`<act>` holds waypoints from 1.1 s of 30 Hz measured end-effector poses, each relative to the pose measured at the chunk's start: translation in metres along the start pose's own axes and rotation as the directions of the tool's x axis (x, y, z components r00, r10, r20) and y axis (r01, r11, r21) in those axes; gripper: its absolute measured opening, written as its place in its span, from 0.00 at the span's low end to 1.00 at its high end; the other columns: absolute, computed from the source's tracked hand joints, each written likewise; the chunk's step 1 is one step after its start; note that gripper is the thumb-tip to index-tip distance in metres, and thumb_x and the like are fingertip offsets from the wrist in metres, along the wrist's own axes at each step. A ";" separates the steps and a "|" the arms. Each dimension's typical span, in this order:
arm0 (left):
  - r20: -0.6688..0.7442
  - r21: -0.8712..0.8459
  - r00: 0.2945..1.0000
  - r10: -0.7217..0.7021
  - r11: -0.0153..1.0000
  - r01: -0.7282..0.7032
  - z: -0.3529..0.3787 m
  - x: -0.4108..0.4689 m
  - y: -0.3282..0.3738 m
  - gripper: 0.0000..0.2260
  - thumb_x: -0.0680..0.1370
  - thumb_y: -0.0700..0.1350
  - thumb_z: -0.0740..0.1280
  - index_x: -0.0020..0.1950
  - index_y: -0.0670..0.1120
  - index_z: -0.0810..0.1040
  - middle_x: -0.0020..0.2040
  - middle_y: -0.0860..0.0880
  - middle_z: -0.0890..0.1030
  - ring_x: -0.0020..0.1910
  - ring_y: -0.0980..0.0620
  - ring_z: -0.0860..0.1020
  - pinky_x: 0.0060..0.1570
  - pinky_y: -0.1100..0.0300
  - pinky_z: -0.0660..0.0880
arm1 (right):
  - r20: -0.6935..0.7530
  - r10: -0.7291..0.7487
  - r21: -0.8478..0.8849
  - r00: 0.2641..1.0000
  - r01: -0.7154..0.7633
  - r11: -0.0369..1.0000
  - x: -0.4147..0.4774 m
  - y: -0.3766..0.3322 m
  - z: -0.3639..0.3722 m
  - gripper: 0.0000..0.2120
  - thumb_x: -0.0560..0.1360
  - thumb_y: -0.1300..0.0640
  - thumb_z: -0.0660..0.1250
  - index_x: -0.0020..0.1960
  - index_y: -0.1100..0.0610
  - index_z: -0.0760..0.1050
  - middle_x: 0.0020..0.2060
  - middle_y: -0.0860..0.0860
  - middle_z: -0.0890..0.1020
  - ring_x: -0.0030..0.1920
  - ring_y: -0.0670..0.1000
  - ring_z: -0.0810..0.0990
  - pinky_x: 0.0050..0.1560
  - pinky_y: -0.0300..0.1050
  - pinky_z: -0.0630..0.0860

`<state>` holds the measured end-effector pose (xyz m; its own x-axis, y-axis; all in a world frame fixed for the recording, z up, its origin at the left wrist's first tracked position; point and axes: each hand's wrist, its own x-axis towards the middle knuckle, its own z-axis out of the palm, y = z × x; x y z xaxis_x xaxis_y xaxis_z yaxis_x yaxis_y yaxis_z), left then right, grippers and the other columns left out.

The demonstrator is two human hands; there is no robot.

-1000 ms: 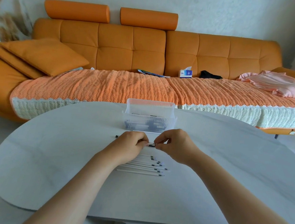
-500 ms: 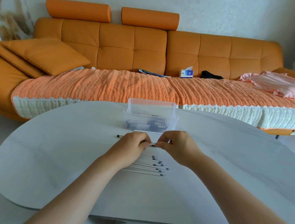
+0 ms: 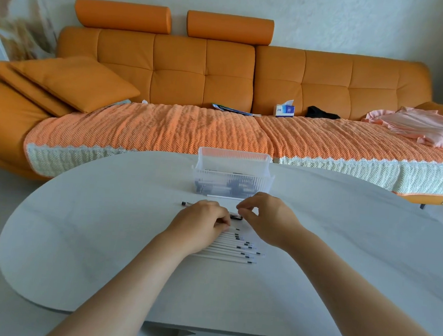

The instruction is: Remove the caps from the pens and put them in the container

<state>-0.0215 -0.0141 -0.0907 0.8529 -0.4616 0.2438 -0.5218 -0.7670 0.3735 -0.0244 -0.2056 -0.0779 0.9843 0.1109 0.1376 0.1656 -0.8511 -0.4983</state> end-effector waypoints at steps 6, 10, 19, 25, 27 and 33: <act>0.009 0.041 1.000 0.005 0.999 -0.005 0.000 -0.001 0.001 0.05 0.79 0.52 0.66 0.51 0.56 0.80 0.45 0.58 0.73 0.48 0.59 0.67 0.45 0.60 0.68 | 0.070 0.044 -0.129 0.997 -0.035 0.991 0.008 -0.003 0.006 0.09 0.79 0.45 0.64 0.54 0.43 0.82 0.53 0.43 0.78 0.53 0.48 0.78 0.52 0.47 0.77; -0.001 0.019 1.000 -0.005 1.000 0.005 -0.002 -0.001 -0.002 0.06 0.79 0.51 0.65 0.53 0.55 0.80 0.47 0.58 0.75 0.49 0.58 0.70 0.46 0.59 0.70 | 0.074 0.043 -0.153 0.996 -0.031 0.988 0.012 -0.001 0.007 0.07 0.77 0.46 0.67 0.53 0.43 0.81 0.51 0.42 0.80 0.51 0.46 0.77 0.48 0.43 0.75; -0.225 0.177 0.969 0.106 0.982 -0.066 -0.005 0.009 -0.017 0.13 0.77 0.45 0.68 0.62 0.49 0.78 0.57 0.53 0.77 0.59 0.50 0.71 0.57 0.56 0.69 | -0.011 0.040 0.071 0.999 -0.039 0.997 0.007 0.008 -0.007 0.01 0.76 0.49 0.69 0.48 0.44 0.79 0.45 0.40 0.81 0.45 0.46 0.78 0.46 0.43 0.78; -0.197 0.165 0.978 0.065 0.986 -0.032 -0.004 0.007 -0.009 0.07 0.79 0.47 0.64 0.56 0.52 0.79 0.51 0.55 0.81 0.52 0.51 0.76 0.46 0.56 0.72 | -0.001 0.001 0.090 1.000 -0.001 0.996 0.001 0.009 -0.013 0.01 0.76 0.50 0.69 0.47 0.44 0.77 0.45 0.39 0.81 0.41 0.44 0.77 0.43 0.42 0.76; -0.198 0.132 0.979 0.043 0.991 -0.017 -0.004 0.006 -0.005 0.07 0.80 0.48 0.64 0.56 0.52 0.78 0.52 0.56 0.81 0.52 0.52 0.77 0.44 0.56 0.73 | 0.012 -0.045 0.023 0.999 0.045 0.999 -0.001 0.008 -0.014 0.04 0.78 0.51 0.66 0.51 0.44 0.77 0.47 0.40 0.81 0.43 0.46 0.77 0.45 0.44 0.77; -0.188 0.090 0.979 0.073 0.994 -0.057 -0.004 0.006 0.008 0.05 0.78 0.50 0.67 0.51 0.52 0.75 0.50 0.56 0.82 0.49 0.54 0.79 0.42 0.57 0.74 | 0.138 -0.149 -0.105 0.979 0.164 0.981 -0.008 -0.003 -0.012 0.12 0.81 0.51 0.58 0.57 0.47 0.79 0.49 0.46 0.82 0.48 0.51 0.79 0.50 0.51 0.78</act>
<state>-0.0209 -0.0210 -0.0831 0.7944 -0.4246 0.4343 -0.5664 -0.7762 0.2771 -0.0339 -0.2101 -0.0675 0.9477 0.3059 0.0906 0.3170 -0.8704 -0.3768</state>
